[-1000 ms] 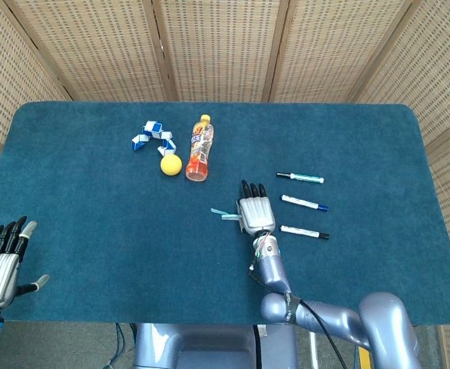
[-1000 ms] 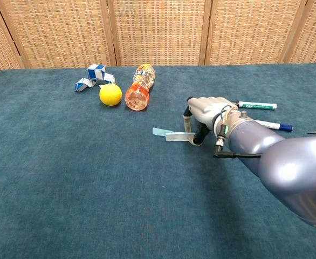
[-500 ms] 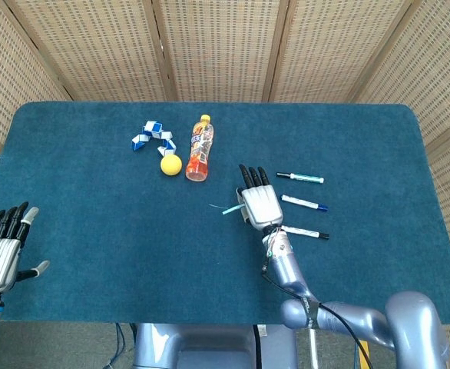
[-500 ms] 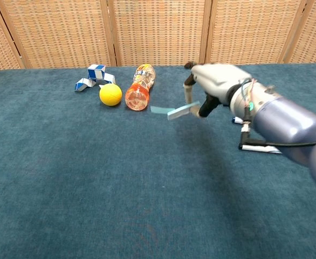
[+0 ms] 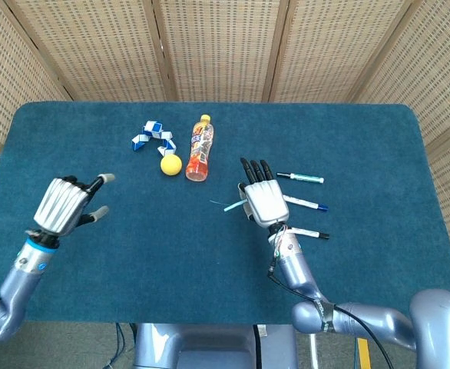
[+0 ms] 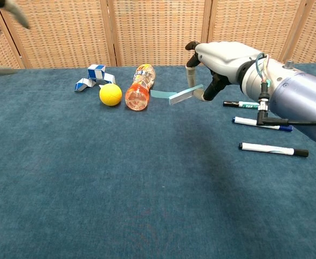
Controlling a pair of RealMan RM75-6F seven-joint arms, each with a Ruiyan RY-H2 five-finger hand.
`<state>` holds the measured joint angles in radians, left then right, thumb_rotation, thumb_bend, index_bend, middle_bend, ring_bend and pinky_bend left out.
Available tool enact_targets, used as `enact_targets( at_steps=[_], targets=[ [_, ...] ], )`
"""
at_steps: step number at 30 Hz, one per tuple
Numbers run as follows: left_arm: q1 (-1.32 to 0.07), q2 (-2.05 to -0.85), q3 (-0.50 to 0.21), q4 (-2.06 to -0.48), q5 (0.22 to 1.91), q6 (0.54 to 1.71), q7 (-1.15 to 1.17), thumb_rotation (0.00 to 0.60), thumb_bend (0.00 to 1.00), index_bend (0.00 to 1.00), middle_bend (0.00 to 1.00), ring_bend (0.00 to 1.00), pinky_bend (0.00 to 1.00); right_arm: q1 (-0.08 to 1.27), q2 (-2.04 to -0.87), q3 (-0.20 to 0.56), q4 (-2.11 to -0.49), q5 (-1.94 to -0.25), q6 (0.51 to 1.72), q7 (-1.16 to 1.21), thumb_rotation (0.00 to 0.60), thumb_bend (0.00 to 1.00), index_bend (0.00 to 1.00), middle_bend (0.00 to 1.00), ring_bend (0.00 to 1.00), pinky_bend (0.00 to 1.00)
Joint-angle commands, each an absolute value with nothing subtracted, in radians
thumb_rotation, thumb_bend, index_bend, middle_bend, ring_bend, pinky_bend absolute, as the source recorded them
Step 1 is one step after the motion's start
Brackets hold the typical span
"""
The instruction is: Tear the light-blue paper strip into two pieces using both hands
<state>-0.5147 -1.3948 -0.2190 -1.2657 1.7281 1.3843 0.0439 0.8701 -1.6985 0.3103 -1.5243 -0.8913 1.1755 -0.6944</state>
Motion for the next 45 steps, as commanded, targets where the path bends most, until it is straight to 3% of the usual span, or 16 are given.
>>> enact_targets(
  at_steps=[1,7,21,29,45],
  targets=[
    [-0.593,-1.462,-0.243,-1.242,1.710,1.299,0.056,0.600,0.00,0.38,0.97,1.00,0.89,0.874,-1.693,0.336,-1.558,-0.839,1.169,-0.704,0.600,0.47,0.65,0.00,0.00,0.00],
    [-0.666,-1.552,-0.270,-1.262,1.614,1.203,0.067,0.600,0.00,0.38,0.97,1.00,0.89,0.883,-1.685,0.369,-1.601,-0.754,1.163,-0.711,0.600,0.49,0.65,0.01,0.00,0.00],
    [-0.766,-1.702,-0.256,-1.162,1.544,1.129,-0.064,0.600,0.01,0.38,0.98,1.00,0.89,0.893,-1.689,0.389,-1.659,-0.692,1.225,-0.717,0.600,0.52,0.65,0.02,0.00,0.00],
    [-0.809,-1.742,-0.263,-1.117,1.523,1.122,-0.073,0.600,0.17,0.45,0.98,1.00,0.89,0.900,-1.698,0.379,-1.688,-0.697,1.244,-0.714,0.600,0.52,0.65,0.02,0.00,0.00],
    [-0.842,-1.772,-0.264,-1.107,1.467,1.096,-0.107,0.600,0.24,0.51,0.98,1.00,0.89,0.903,-1.685,0.387,-1.701,-0.664,1.251,-0.705,0.600,0.52,0.65,0.02,0.00,0.00]
  ],
)
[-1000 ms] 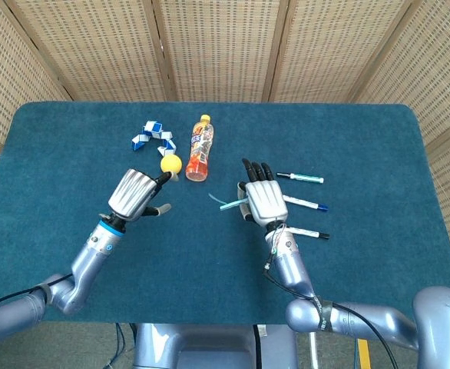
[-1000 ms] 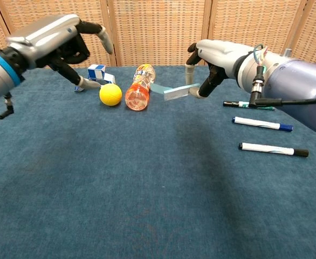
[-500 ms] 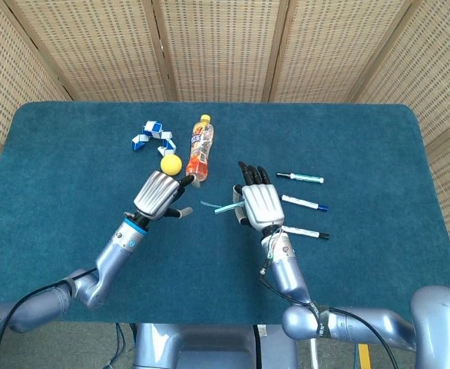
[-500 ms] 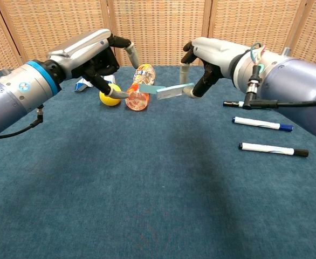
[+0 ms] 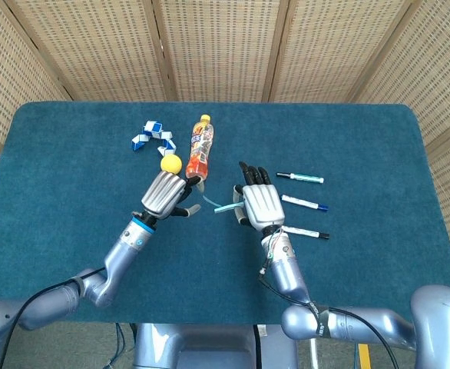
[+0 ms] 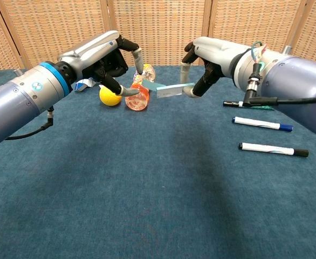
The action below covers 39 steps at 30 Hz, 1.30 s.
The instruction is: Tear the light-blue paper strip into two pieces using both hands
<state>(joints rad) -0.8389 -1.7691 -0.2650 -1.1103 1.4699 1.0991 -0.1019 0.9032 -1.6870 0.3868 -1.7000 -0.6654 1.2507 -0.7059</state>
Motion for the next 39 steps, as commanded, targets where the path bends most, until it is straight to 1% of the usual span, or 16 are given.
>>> enact_targets(
  at_steps=[1,7,16,20,25,31,37,39],
  targets=[
    [-0.845,-1.774,-0.263,-1.104,1.467,1.095,-0.109,0.600,0.25,0.52,0.98,1.00,0.89,0.902,-1.682,0.387,-1.702,-0.664,1.252,-0.705,0.600,0.53,0.65,0.02,0.00,0.00],
    [-0.859,-1.791,-0.256,-1.083,1.468,1.095,-0.132,0.600,0.25,0.54,0.98,1.00,0.89,0.900,-1.667,0.388,-1.708,-0.656,1.251,-0.697,0.600,0.56,0.66,0.02,0.00,0.00],
    [-0.875,-1.809,-0.245,-1.058,1.476,1.106,-0.158,0.600,0.30,0.54,0.98,1.00,0.89,0.892,-1.647,0.384,-1.718,-0.656,1.249,-0.674,0.600,0.57,0.66,0.02,0.00,0.00],
    [-0.879,-1.816,-0.240,-1.046,1.482,1.117,-0.164,0.600,0.32,0.54,0.98,1.00,0.89,0.890,-1.646,0.382,-1.716,-0.657,1.248,-0.665,0.600,0.59,0.66,0.02,0.00,0.00],
    [-0.880,-1.831,-0.237,-1.024,1.479,1.123,-0.201,0.600,0.35,0.57,0.98,1.00,0.89,0.889,-1.640,0.381,-1.719,-0.652,1.245,-0.658,0.600,0.59,0.66,0.02,0.00,0.00],
    [-0.885,-1.846,-0.228,-0.994,1.491,1.135,-0.242,0.600,0.39,0.58,0.98,1.00,0.89,0.891,-1.637,0.380,-1.720,-0.648,1.245,-0.655,0.600,0.59,0.66,0.02,0.00,0.00],
    [-0.890,-1.854,-0.221,-0.976,1.496,1.140,-0.265,0.600,0.42,0.66,0.98,1.00,0.89,0.891,-1.634,0.378,-1.721,-0.650,1.248,-0.651,0.600,0.60,0.66,0.02,0.00,0.00],
    [-0.891,-1.856,-0.220,-0.975,1.496,1.141,-0.269,0.600,0.45,0.69,0.98,1.00,0.89,0.891,-1.633,0.377,-1.723,-0.651,1.250,-0.651,0.600,0.60,0.66,0.02,0.00,0.00]
  ],
)
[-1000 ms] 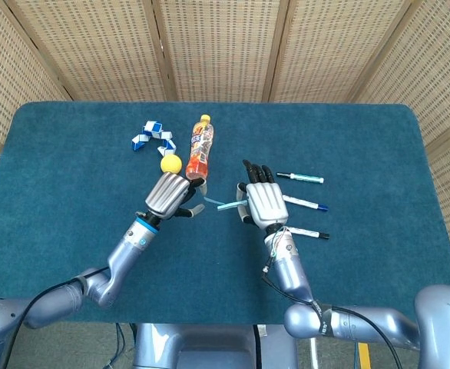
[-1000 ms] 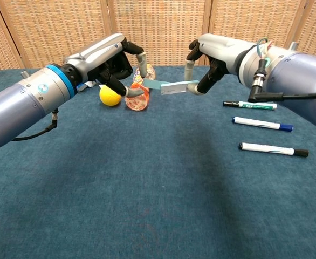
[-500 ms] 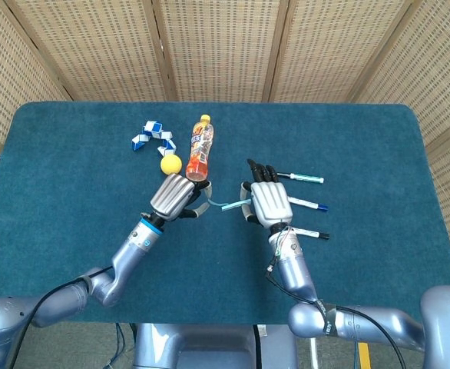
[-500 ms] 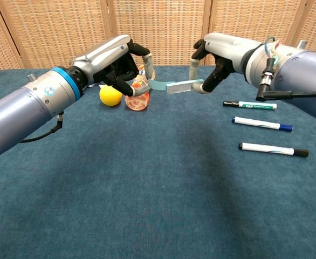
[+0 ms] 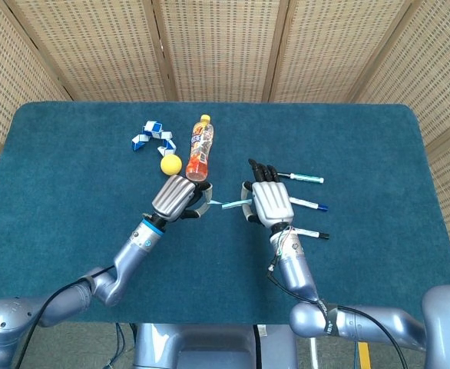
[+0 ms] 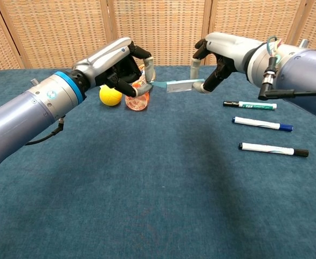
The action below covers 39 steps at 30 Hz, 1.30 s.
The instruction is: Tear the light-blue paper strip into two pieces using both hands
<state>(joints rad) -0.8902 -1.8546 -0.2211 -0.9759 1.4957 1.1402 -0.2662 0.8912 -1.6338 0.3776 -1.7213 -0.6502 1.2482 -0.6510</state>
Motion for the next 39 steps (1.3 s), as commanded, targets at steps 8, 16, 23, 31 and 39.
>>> enact_targets(
  at_steps=[8,16,23,31,39],
  targets=[
    [-0.891,-1.856,-0.220,-0.974,1.487,1.142,-0.257,0.600,0.67,0.80,0.98,1.00,0.89,0.890,-1.619,0.376,-1.733,-0.655,1.247,-0.645,0.600,0.60,0.66,0.02,0.00,0.00],
    [-0.854,-1.799,-0.202,-0.955,1.477,1.157,-0.199,0.600,0.71,0.83,0.98,1.00,0.89,0.886,-1.595,0.365,-1.696,-0.683,1.242,-0.640,0.600,0.60,0.67,0.02,0.00,0.00],
    [-0.787,-1.701,-0.179,-0.923,1.457,1.165,-0.234,0.600,0.71,0.83,0.98,1.00,0.89,0.869,-1.572,0.356,-1.644,-0.674,1.200,-0.600,0.600,0.60,0.67,0.02,0.00,0.00],
    [-0.744,-1.655,-0.156,-0.870,1.450,1.161,-0.290,0.600,0.70,0.83,0.98,1.00,0.89,0.865,-1.579,0.344,-1.602,-0.669,1.180,-0.588,0.600,0.60,0.67,0.02,0.00,0.00],
    [-0.729,-1.594,-0.115,-0.842,1.465,1.120,-0.218,0.600,0.02,0.39,0.34,0.40,0.59,0.863,-1.589,0.332,-1.576,-0.657,1.153,-0.578,0.600,0.05,0.18,0.00,0.00,0.00]
  ],
)
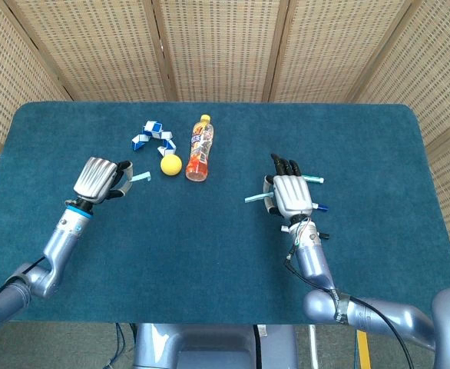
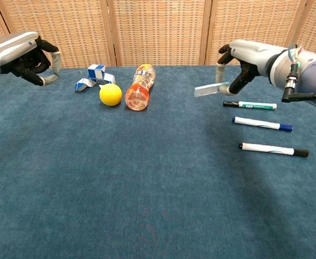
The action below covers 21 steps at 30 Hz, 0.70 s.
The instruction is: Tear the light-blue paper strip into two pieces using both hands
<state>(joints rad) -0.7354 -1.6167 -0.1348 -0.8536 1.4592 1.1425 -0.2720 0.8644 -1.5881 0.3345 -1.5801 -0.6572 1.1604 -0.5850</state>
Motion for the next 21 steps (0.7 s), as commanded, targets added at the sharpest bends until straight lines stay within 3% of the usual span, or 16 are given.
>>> enact_targets(
  at_steps=[1,3,6,9,14,21],
  targets=[
    [-0.725,-1.575,-0.109,-0.855,1.450,1.086,-0.171,0.600,0.00,0.33,0.23,0.31,0.51,0.860,-1.586,0.333,-1.573,-0.662,1.142,-0.564,0.600,0.00,0.10,0.00,0.00,0.00],
    [-0.718,-1.549,-0.115,-0.893,1.429,1.071,-0.126,0.600,0.00,0.21,0.04,0.14,0.35,0.856,-1.576,0.330,-1.571,-0.671,1.127,-0.550,0.600,0.00,0.00,0.00,0.00,0.00],
    [-0.703,-1.516,-0.127,-0.943,1.397,1.060,-0.094,0.600,0.00,0.06,0.00,0.02,0.23,0.847,-1.562,0.333,-1.571,-0.697,1.116,-0.514,0.600,0.00,0.00,0.00,0.00,0.00],
    [-0.680,-1.465,-0.134,-1.011,1.367,1.057,-0.065,0.600,0.00,0.00,0.00,0.00,0.16,0.825,-1.537,0.338,-1.585,-0.749,1.116,-0.452,0.600,0.00,0.00,0.00,0.00,0.00],
    [-0.616,-1.351,-0.149,-1.176,1.339,1.119,-0.066,0.600,0.00,0.00,0.00,0.00,0.09,0.765,-1.464,0.324,-1.621,-0.881,1.111,-0.314,0.600,0.00,0.00,0.00,0.00,0.00],
    [-0.483,-1.190,-0.137,-1.364,1.306,1.243,-0.051,0.600,0.00,0.00,0.00,0.00,0.03,0.645,-1.345,0.227,-1.515,-1.192,1.179,-0.082,0.600,0.00,0.00,0.00,0.00,0.00]
  ],
)
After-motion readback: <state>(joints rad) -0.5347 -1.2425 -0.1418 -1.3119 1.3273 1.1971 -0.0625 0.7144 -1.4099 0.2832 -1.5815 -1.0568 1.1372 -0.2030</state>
